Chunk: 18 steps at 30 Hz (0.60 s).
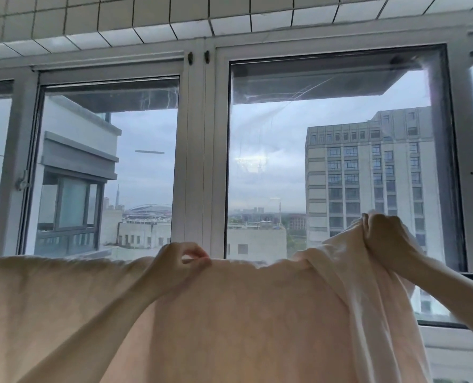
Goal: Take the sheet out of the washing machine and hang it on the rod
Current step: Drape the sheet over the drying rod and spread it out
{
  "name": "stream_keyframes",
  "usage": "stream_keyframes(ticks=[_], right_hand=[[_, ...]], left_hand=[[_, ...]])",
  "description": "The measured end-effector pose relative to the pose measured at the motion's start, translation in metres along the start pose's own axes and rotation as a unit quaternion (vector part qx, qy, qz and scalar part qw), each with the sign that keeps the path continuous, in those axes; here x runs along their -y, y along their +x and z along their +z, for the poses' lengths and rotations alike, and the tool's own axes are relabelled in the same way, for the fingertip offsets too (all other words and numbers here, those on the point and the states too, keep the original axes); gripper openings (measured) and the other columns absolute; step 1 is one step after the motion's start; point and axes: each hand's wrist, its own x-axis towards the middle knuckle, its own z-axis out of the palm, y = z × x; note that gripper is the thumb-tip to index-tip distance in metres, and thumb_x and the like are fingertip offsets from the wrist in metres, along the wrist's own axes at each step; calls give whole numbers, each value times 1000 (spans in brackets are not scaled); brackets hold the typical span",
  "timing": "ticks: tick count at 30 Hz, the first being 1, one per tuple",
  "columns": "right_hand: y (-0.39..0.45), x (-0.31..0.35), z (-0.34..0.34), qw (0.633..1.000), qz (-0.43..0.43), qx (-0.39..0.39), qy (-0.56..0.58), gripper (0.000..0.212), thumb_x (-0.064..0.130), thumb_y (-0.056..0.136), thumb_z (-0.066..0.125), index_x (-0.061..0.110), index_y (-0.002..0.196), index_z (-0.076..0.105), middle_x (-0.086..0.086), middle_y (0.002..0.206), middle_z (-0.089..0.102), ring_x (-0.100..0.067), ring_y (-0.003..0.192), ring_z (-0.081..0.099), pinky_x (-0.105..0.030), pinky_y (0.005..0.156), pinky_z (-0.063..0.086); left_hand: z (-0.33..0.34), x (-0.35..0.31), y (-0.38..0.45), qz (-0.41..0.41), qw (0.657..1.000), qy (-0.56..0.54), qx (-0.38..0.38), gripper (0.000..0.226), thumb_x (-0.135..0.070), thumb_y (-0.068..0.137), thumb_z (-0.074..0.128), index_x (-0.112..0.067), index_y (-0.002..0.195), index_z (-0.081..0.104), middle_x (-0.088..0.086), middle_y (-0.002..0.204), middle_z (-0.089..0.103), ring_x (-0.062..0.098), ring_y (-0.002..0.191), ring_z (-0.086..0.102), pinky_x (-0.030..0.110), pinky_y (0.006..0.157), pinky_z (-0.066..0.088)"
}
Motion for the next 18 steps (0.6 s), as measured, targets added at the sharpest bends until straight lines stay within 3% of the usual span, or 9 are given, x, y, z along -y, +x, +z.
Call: stream_keyframes(ticks=[7,11,15,18], right_hand=[[1,-18,-10,1000,-2,-2,-15,37,24,101,27,13,74,49,-6,62,57,-23,57,55,-40,61,50],[8,-26,-14,1000,-23,-1,-19,36,25,100,27,15,71,45,-9,65,59,-25,59,58,-45,62,52],[9,-39,-24,999,-28,9,-20,36,22,101,27,13,72,47,-4,65,58,-21,58,56,-33,53,43],[15,-57,-32,1000,-14,17,-10,34,19,100,29,13,73,49,-2,65,57,-22,60,57,-39,61,50]], left_hand=[[15,11,9,10,998,5,-69,17,-34,84,69,-25,70,66,-10,68,69,1,70,64,32,74,56],[23,0,12,-5,992,-14,-125,17,-22,83,70,-23,66,67,-8,64,68,3,69,64,28,69,52],[29,-6,15,-10,988,26,-151,20,-22,83,70,-24,64,64,-12,66,67,4,69,64,24,64,47],[32,-11,12,-17,982,81,-171,19,-20,83,70,-23,66,61,-9,65,64,10,66,63,23,59,42]])
